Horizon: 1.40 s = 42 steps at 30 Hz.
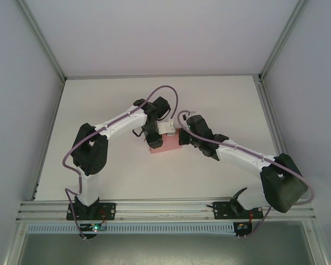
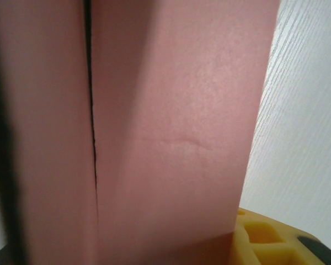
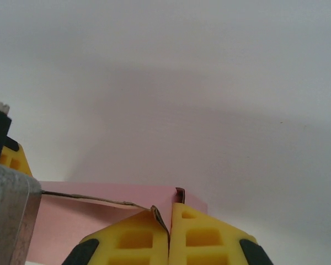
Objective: Assemble paper box
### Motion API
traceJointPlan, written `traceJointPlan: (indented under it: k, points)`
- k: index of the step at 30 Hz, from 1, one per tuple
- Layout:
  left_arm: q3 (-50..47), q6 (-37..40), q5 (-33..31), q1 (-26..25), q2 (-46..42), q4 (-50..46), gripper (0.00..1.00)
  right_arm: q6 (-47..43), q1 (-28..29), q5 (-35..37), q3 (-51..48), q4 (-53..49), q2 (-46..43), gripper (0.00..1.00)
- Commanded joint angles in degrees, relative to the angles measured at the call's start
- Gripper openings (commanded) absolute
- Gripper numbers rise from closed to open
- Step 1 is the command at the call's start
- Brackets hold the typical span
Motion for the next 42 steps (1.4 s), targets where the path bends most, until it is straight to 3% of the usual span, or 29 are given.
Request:
traceJointPlan:
  k: [1, 8, 11, 12, 13, 14, 18, 27, 29, 31, 33, 42]
  points:
    - [0.66, -2.3, -0.48, -0.67, 3.45, 8.64, 0.37, -1.9, 2.98, -0.99, -4.87, -6.89, 1.34, 0.0]
    - [2.72, -6.44, 1.13, -0.73, 2.65, 8.75, 0.48, -4.86, 3.03, 1.76, -5.59, -5.55, 3.98, 0.0]
    - [3.17, -8.63, 1.34, -0.69, 1.06, 9.4, 0.61, -3.79, 4.45, 5.17, -4.44, -5.7, 4.21, 0.0]
    - [3.33, -9.12, 1.65, -0.67, 0.31, 9.43, 0.72, -3.37, 4.81, 6.6, -4.09, -6.38, 3.95, 0.0]
    - [3.37, -9.39, 2.05, -0.65, -0.49, 9.43, 0.92, -2.83, 5.01, 7.98, -3.71, -7.28, 3.55, 0.0]
    - [3.33, -10.11, 2.03, -0.7, -1.38, 9.65, 1.0, -2.82, 5.0, 8.64, -3.29, -8.38, 3.19, 0.0]
    - [2.63, -13.44, 0.35, -0.71, -5.08, 9.77, 1.0, -2.72, 5.54, 9.91, -2.82, -9.69, 1.72, 0.0]
    - [-8.93, -30.82, -12.65, -1.0, -18.24, 11.29, 1.0, -2.37, 6.16, 9.5, -1.79, -10.21, 3.65, 0.0]
    - [-12.39, -35.09, -16.11, -1.11, -21.54, 12.02, 0.92, -2.87, 6.5, 9.56, -1.3, -10.43, 3.67, 0.0]
    - [-13.33, -38.76, -16.91, -1.25, -23.36, 10.18, 0.77, -2.92, 6.67, 9.59, -0.75, -10.94, 3.57, 0.0]
    - [-14.55, -41.67, -17.59, -1.82, -24.54, 9.17, 0.67, -3.06, 6.82, 9.73, -0.42, -11.54, 3.44, 0.0]
    - [-15.69, -45.52, -16.7, -2.77, -19.59, 7.85, 0.41, -3.08, 7.04, 9.15, -0.51, -11.85, 2.67, 0.0]
